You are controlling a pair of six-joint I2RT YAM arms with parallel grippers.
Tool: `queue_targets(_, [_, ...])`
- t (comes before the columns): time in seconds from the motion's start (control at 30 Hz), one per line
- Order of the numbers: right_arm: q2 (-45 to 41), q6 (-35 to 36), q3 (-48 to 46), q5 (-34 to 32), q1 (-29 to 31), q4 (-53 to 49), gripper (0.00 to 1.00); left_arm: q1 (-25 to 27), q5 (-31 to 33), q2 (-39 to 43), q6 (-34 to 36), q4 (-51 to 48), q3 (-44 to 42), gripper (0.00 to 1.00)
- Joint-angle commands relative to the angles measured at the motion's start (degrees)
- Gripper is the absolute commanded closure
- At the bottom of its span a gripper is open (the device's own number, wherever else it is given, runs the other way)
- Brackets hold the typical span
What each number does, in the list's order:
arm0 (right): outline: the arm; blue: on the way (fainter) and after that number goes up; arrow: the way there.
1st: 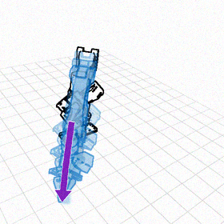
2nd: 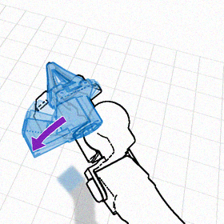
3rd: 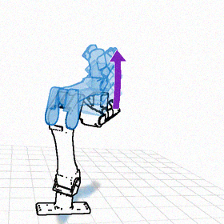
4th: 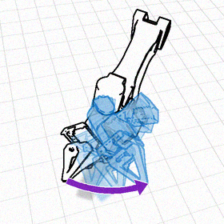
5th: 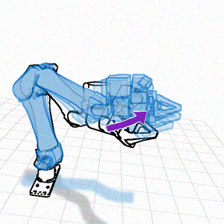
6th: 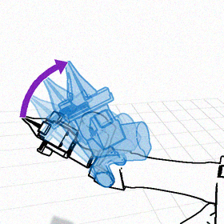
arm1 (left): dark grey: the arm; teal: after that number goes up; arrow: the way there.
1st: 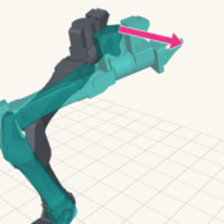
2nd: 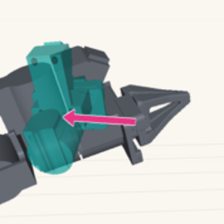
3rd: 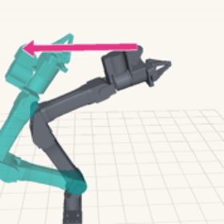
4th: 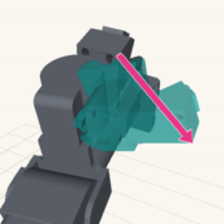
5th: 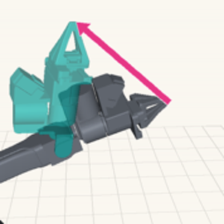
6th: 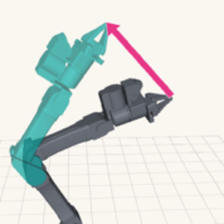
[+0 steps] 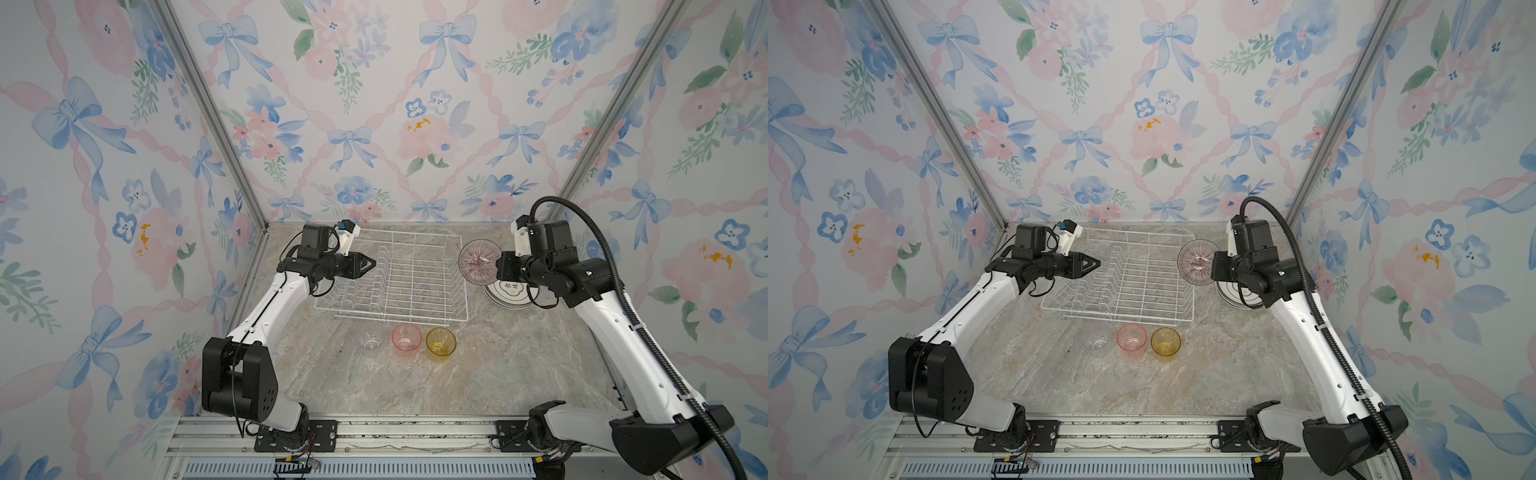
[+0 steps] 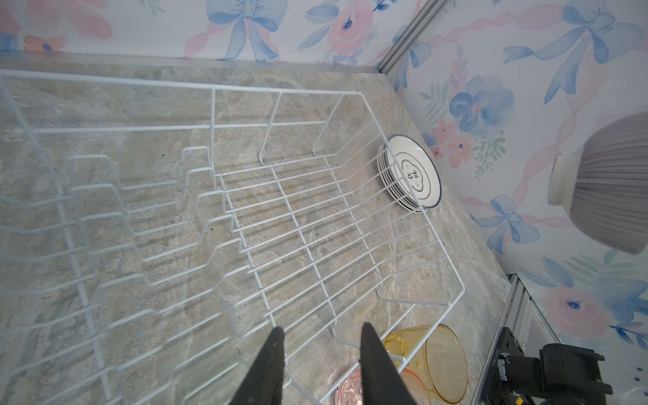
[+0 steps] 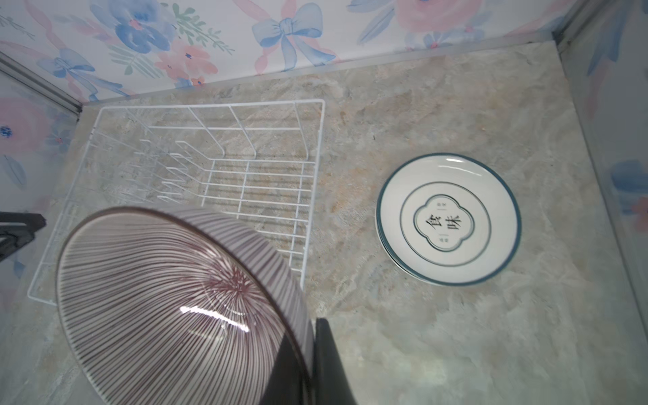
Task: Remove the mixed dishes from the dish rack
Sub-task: 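Carry the bowl nearer and lower it beside the yellow cup with the right gripper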
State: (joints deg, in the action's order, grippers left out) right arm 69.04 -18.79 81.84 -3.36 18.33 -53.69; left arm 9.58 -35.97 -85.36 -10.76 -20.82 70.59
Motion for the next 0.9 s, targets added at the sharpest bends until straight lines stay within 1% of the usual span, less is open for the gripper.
queue_targets(0.0, [-5.3, -0.7, -5.6, -3.7, -0.3, -13.0, 1.0, -2.4, 1.8, 1.3, -0.9, -1.2, 2.0, 0.67])
queue_targets(0.1, [-11.1, -4.4, -10.9, -5.5, -0.4, -17.9, 1.0, -5.4, 4.7, 1.8, -0.8, -1.9, 2.7, 0.66])
queue_targets(0.17, [-14.6, -7.0, -14.5, -5.4, -0.5, -19.7, 1.0, -7.7, 7.1, 1.5, -0.4, -3.3, 3.2, 0.66])
queue_targets(0.3, [-18.3, -9.9, -22.0, -1.9, -0.4, -19.4, 1.0, -12.0, 9.4, 1.6, -0.5, -3.7, 1.8, 0.66])
queue_targets(0.37, [-19.3, -11.2, -26.5, 0.7, -0.4, -16.9, 1.0, -14.3, 11.4, 1.5, -0.4, -3.9, 0.5, 0.66])
queue_targets(0.5, [-19.1, -13.0, -33.6, 3.7, -0.2, -10.9, 1.0, -17.8, 14.5, 0.9, -0.4, -4.1, -2.0, 0.69])
queue_targets(0.63, [-17.6, -13.6, -36.8, 3.8, 0.1, -5.2, 1.0, -19.6, 18.0, 0.1, 0.3, -4.1, -3.4, 0.68])
queue_targets(0.77, [-15.0, -13.4, -38.3, 3.7, 0.1, 0.9, 1.0, -21.7, 17.9, -2.0, 0.2, -4.2, -4.4, 0.69])
queue_targets(0.87, [-12.3, -12.9, -39.0, 3.6, 0.1, 4.2, 1.0, -22.1, 17.7, -3.6, 0.5, -4.1, -5.2, 0.69])
